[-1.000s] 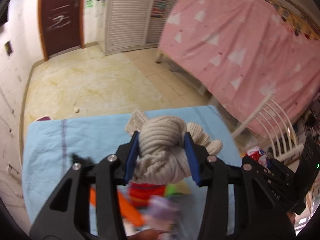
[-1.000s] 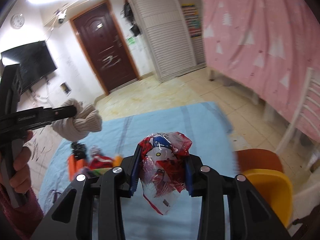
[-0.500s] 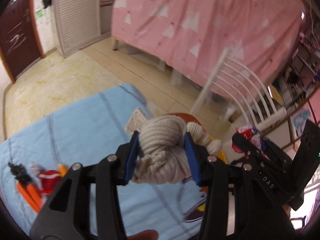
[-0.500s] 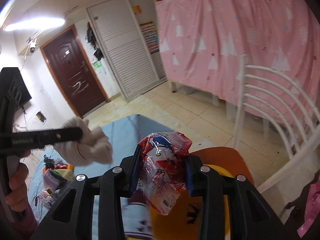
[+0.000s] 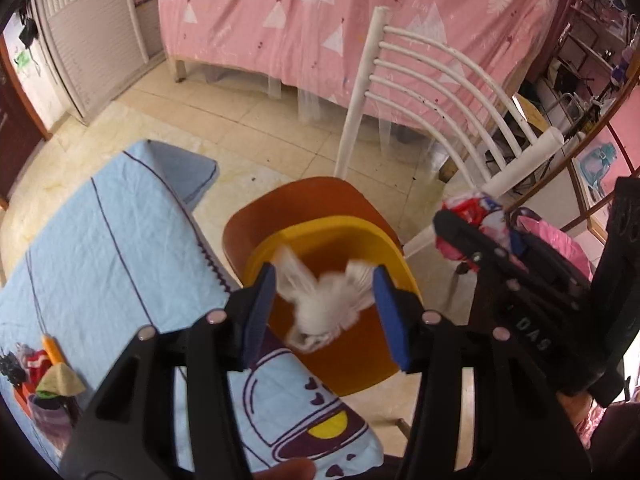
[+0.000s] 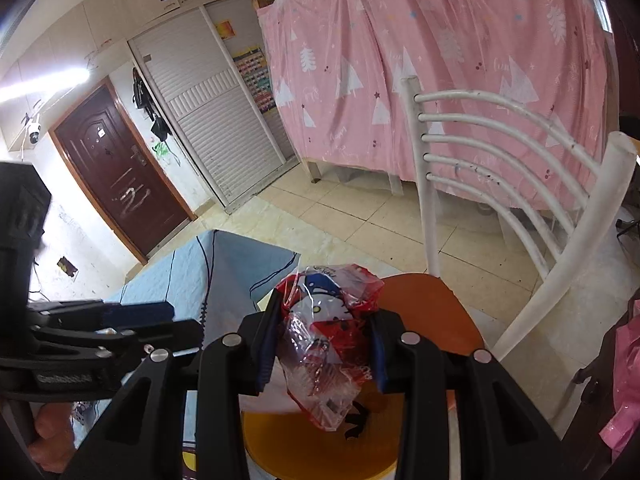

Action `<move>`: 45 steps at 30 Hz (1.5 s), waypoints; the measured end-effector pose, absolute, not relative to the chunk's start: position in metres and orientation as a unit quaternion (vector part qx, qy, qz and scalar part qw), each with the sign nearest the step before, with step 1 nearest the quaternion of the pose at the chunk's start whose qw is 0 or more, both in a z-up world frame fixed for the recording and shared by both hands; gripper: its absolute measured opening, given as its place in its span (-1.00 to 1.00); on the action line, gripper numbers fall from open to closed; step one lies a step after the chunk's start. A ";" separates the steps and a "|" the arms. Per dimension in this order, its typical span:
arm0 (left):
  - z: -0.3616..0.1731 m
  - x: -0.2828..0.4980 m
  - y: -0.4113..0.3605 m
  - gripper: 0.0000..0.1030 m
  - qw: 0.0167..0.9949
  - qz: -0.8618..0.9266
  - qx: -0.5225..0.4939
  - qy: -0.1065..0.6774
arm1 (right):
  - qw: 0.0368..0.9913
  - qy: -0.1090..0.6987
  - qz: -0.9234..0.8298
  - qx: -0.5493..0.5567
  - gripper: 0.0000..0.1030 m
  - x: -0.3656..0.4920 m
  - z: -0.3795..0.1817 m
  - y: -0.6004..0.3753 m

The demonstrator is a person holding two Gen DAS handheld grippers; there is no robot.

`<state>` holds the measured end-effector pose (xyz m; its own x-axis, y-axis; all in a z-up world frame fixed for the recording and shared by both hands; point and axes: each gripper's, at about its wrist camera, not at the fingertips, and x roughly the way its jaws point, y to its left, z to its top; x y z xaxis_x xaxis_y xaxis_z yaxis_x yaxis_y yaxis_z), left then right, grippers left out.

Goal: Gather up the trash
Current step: 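Carry yarn and red bag to the yellow bin and open both tools, then move both open tools back over the remaining items on the bed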

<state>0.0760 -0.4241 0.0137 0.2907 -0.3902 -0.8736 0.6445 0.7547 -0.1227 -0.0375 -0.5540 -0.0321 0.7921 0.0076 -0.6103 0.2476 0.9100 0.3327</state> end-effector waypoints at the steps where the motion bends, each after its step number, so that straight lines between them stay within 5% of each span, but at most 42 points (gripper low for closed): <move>1: 0.016 0.076 -0.421 -0.07 0.793 -0.326 0.125 0.499 | 0.925 0.318 -0.064 0.201 -0.42 -0.036 -0.033 -0.552; 7: 0.032 0.081 -0.395 -0.06 0.805 -0.315 0.101 0.492 | 0.916 0.361 -0.051 0.167 -0.33 -0.019 -0.053 -0.534; 18: 0.066 0.095 -0.325 0.28 0.837 -0.275 0.051 0.470 | 0.916 0.371 -0.054 0.139 0.32 -0.004 -0.051 -0.510; 32: 0.102 0.114 -0.157 0.41 0.895 -0.145 0.005 0.422 | 0.924 0.371 0.012 0.094 0.35 0.026 -0.023 -0.446; 45: 0.080 0.117 -0.068 0.41 0.897 -0.091 -0.012 0.432 | 0.914 0.390 0.109 0.020 0.35 0.062 -0.008 -0.320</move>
